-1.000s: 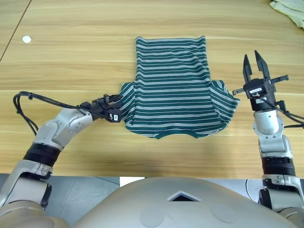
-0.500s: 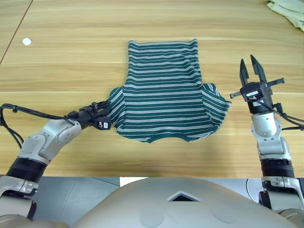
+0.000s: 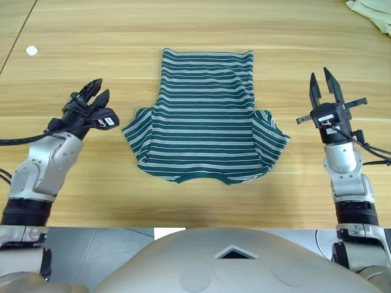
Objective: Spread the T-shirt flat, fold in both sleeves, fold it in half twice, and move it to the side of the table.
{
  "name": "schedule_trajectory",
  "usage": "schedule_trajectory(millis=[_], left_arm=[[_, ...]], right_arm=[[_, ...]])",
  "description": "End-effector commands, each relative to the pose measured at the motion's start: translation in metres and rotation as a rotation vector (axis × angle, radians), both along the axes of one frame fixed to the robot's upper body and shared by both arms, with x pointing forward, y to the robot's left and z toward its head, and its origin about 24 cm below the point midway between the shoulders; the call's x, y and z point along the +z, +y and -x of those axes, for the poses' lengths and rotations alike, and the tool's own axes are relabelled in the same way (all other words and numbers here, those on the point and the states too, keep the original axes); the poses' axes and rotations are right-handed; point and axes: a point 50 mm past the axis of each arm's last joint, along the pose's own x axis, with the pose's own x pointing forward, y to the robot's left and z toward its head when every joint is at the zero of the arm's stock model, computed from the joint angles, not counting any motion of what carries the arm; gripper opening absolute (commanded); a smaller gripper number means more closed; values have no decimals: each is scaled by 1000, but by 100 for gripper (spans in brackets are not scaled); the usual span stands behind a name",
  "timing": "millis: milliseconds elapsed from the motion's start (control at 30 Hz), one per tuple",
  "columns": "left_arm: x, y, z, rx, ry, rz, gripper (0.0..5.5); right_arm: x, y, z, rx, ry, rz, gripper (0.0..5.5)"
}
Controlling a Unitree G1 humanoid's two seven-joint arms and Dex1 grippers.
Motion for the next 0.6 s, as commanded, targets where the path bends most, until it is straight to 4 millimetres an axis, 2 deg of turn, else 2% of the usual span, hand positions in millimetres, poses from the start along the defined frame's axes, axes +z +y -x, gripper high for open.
schedule_trajectory(millis=[33, 167, 267, 400, 600], left_arm=[[-2, 12, 28, 60, 66, -1, 159], [-52, 21, 71, 41, 430, -143, 159], [-66, 11, 88, -55, 583, -177, 159], [-87, 5, 80, -100, 641, -196, 159], [-103, -7, 43, -124, 579, -182, 159]], right_arm=[[6, 2, -7, 10, -24, -21, 102], [5, 3, -8, 28, -12, -11, 102], [6, -1, -7, 18, -5, 0, 102], [5, -3, -3, 16, -2, 2, 102], [1, -15, 7, -19, 18, 11, 102]])
